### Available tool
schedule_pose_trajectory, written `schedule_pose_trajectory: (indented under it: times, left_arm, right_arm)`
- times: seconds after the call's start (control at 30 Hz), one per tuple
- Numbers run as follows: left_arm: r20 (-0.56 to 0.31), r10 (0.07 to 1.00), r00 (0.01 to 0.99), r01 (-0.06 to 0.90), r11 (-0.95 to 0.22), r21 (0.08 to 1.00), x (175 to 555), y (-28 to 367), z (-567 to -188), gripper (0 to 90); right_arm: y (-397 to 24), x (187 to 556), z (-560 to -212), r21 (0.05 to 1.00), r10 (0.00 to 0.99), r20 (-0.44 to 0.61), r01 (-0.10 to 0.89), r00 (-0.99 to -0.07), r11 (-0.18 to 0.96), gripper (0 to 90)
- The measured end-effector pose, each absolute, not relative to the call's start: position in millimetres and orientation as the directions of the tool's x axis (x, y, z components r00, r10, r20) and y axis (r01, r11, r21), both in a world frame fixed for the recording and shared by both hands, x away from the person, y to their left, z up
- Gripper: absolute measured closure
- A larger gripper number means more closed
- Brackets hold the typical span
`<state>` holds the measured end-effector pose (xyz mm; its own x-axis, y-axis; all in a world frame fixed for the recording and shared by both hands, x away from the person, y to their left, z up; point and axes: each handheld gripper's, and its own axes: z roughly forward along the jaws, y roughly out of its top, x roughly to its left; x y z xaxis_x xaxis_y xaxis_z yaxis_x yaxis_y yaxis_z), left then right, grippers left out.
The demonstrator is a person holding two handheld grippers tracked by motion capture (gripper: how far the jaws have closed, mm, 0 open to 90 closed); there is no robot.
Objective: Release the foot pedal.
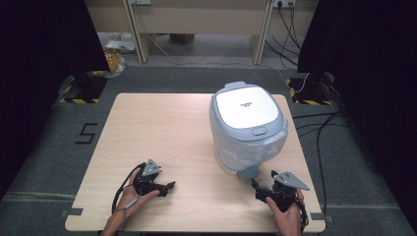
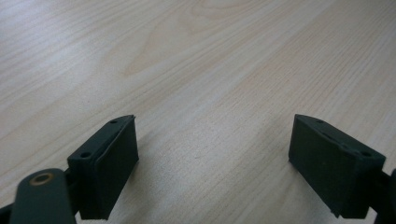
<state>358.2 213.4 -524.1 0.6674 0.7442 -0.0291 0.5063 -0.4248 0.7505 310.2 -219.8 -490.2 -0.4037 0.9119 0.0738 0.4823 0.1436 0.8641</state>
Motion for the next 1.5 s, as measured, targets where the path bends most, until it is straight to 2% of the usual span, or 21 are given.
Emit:
schedule_pose_trajectory:
  times: [0.5,0.97,1.17,1.2,1.3,1.5]
  left_arm:
    - [-0.029,0.743,0.669,0.506,-0.426,0.750,358.0,213.3,-524.0,14.8]
    - [-0.029,0.738,0.674,0.501,-0.429,0.751,357.5,213.3,-524.0,15.2]
    - [-0.029,0.738,0.674,0.501,-0.429,0.751,357.5,213.3,-524.1,15.2]
    - [-0.028,0.738,0.674,0.501,-0.429,0.751,357.5,213.3,-524.0,15.2]
    - [-0.028,0.738,0.674,0.501,-0.429,0.751,357.5,213.3,-524.0,15.2]
    - [-0.028,0.738,0.674,0.501,-0.429,0.751,357.5,213.2,-524.0,15.2]
  right_arm:
    - [-214.3,298.4,-498.5,0.846,0.899,0.057,0.499,-0.435,0.188,17.1]
    - [-224.1,295.1,-512.9,0.801,0.913,0.051,0.562,-0.406,0.205,16.4]
    - [-225.7,295.6,-515.9,0.760,0.909,0.034,0.602,-0.416,0.247,15.0]
    - [-223.8,294.2,-519.1,0.740,0.908,0.018,0.616,-0.419,0.270,10.9]
    - [-221.1,291.9,-520.9,0.738,0.900,-0.011,0.604,-0.437,0.302,6.6]
    - [-220.5,286.6,-524.2,0.757,0.902,-0.008,0.586,-0.431,0.287,5.7]
